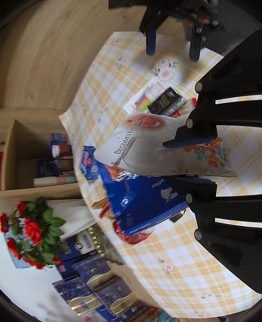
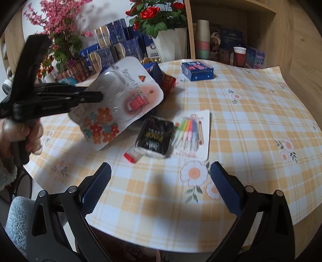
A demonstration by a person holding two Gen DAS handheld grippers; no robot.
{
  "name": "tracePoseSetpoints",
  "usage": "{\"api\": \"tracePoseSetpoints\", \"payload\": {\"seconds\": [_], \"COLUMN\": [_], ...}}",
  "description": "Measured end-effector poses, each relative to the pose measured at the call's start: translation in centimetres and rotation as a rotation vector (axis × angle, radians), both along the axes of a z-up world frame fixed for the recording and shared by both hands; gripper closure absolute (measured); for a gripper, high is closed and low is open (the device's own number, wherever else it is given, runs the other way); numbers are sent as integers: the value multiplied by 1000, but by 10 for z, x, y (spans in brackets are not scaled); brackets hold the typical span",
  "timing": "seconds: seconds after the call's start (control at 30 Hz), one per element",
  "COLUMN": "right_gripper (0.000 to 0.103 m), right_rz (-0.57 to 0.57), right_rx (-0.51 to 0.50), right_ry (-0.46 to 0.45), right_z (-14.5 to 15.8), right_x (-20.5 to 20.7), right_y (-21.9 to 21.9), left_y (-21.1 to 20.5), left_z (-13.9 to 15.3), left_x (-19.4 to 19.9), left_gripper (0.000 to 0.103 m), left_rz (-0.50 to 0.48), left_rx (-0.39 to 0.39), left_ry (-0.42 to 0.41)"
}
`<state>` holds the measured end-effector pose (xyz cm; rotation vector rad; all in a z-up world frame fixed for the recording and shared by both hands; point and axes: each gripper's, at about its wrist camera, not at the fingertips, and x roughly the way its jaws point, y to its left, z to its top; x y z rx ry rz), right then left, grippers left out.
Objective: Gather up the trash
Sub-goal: 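Grasp the flowered plastic bag with the left tool, then grasp the black tissue pack with the right tool while the left tool carries the bag toward the bin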
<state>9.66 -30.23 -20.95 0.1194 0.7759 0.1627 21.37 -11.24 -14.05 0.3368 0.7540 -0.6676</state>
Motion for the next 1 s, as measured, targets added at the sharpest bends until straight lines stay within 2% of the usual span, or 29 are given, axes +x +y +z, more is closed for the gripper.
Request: {"api": "tracePoseSetpoints", "payload": {"seconds": [0.1, 0.23, 0.47, 0.63, 0.83, 0.87, 0.97, 1.0], "right_gripper": [15, 22, 27, 27, 29, 43, 56, 57], "right_rz": [-5, -7, -45, -66, -62, -41, -31, -33], "right_rx": [45, 101, 183, 123, 6, 16, 32, 60], "right_ry": [13, 37, 116, 127, 136, 157, 180, 176], "right_z": [-4, -11, -28, -28, -29, -31, -32, -30], "right_x": [15, 35, 60, 74, 85, 86, 81, 78], "right_y": [-2, 2, 11, 21, 33, 34, 33, 31], "left_y": [11, 32, 81, 111, 126, 127, 133, 134], "left_z": [17, 39, 52, 46, 38, 37, 35, 35], "left_x": [-12, -29, -59, -75, -93, -95, -102, -105], "left_gripper": [77, 77, 77, 77, 77, 77, 77, 77], "left_rz": [34, 115, 240, 297, 313, 314, 316, 316], "left_rx": [-32, -88, -213, -245, -225, -225, -230, -232], "left_ry": [-34, -66, -36, 2, 9, 9, 18, 20]}}
